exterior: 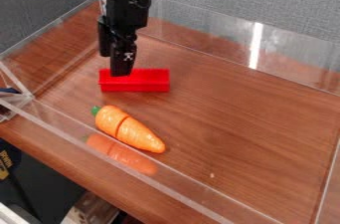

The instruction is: Put the red object on the blue plate

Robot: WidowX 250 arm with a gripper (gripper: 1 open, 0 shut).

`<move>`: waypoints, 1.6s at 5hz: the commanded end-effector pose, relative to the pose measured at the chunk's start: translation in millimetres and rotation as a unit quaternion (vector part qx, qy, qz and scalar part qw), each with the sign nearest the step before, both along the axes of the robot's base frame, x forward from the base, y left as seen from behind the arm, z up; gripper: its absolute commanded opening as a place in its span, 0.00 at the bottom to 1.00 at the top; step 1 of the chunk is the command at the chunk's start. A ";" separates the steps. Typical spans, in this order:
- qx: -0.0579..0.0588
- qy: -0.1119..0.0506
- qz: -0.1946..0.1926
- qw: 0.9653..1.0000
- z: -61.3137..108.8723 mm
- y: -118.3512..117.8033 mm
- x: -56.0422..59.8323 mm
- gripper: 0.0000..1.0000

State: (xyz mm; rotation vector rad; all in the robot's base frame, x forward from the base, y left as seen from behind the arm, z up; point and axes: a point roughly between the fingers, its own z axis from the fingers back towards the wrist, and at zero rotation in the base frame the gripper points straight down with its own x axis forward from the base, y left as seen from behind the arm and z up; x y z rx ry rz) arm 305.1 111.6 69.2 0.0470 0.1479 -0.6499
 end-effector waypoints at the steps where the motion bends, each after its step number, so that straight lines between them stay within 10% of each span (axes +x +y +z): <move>1: 0.003 -0.024 -0.033 0.999 -2.2 8.7 22.8 1.00; 3: -0.001 -0.012 -0.038 0.999 -21.9 22.6 32.7 1.00; 4: 0.002 -0.017 -0.031 0.999 -7.7 19.4 29.2 0.00; 8: 0.006 -0.031 -0.066 0.997 11.9 17.0 47.1 0.00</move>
